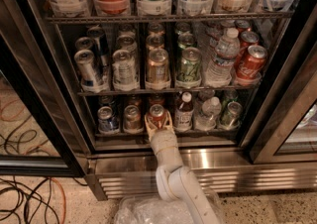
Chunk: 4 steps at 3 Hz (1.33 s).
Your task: Pick coke can from bottom shelf of fridge
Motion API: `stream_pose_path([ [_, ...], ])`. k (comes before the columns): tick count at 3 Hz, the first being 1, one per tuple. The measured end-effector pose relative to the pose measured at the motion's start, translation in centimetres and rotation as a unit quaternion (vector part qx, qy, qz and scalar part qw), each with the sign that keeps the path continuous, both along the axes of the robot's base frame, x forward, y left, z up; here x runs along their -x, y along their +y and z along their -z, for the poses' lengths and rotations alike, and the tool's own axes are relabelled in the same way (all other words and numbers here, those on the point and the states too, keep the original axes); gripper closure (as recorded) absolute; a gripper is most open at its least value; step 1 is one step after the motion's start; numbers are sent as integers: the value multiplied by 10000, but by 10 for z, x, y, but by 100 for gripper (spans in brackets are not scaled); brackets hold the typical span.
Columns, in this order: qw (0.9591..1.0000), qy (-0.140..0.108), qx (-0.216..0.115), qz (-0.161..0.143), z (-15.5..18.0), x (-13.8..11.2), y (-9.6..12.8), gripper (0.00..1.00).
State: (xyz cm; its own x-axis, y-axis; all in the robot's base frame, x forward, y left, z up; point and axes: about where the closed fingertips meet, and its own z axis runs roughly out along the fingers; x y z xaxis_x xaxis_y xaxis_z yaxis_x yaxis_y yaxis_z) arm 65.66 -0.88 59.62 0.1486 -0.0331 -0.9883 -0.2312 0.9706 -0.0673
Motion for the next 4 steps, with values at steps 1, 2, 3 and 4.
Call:
stream_pose_path([
  [1,9999,-132,-40,14,-11,3,-1,100],
  [2,9996,-221,-141,72,-29,10,-5,100],
  [3,9995,-285,-136,62,-47,21,-9,100],
  [4,9997,-250,26,-71,-60,33,-13,100],
])
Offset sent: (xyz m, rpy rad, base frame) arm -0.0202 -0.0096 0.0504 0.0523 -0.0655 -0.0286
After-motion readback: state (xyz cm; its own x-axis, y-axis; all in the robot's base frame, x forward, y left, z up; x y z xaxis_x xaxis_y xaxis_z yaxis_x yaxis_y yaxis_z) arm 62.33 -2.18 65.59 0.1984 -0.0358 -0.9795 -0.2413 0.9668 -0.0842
